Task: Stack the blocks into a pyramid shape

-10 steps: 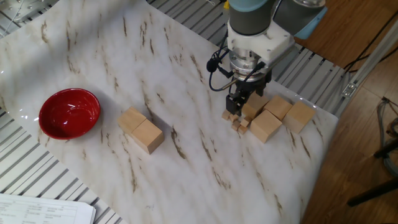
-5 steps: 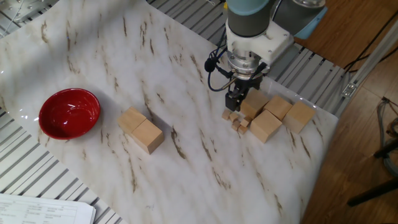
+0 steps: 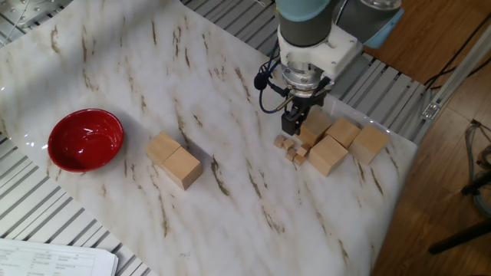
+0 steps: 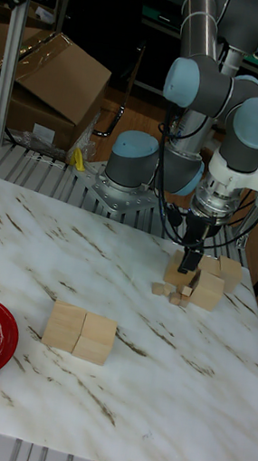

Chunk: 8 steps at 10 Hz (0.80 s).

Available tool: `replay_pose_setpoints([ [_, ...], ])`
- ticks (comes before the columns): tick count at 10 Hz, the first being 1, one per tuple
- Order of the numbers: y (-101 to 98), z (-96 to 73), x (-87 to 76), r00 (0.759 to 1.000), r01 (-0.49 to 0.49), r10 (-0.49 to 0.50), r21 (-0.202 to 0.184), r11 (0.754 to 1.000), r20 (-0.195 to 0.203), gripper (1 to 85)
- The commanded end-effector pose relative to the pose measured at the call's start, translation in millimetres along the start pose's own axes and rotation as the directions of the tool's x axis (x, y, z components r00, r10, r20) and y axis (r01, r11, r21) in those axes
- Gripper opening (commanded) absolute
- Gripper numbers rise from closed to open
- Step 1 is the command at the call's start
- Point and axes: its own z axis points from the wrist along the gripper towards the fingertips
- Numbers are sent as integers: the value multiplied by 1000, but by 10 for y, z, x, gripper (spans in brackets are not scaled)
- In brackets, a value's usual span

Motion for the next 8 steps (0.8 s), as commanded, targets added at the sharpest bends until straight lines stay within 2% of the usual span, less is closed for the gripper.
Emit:
replay_pose_setpoints([
  [1, 83, -10, -20, 998, -61, 61, 4, 998, 15, 817],
  [4, 174, 75, -94, 995, -96, 95, 37, 995, 22, 843],
  [7, 116, 129, -107, 996, -92, 92, 71, 993, 3, 850],
  [8, 106, 140, -114, 995, -95, 95, 70, 993, 6, 850],
])
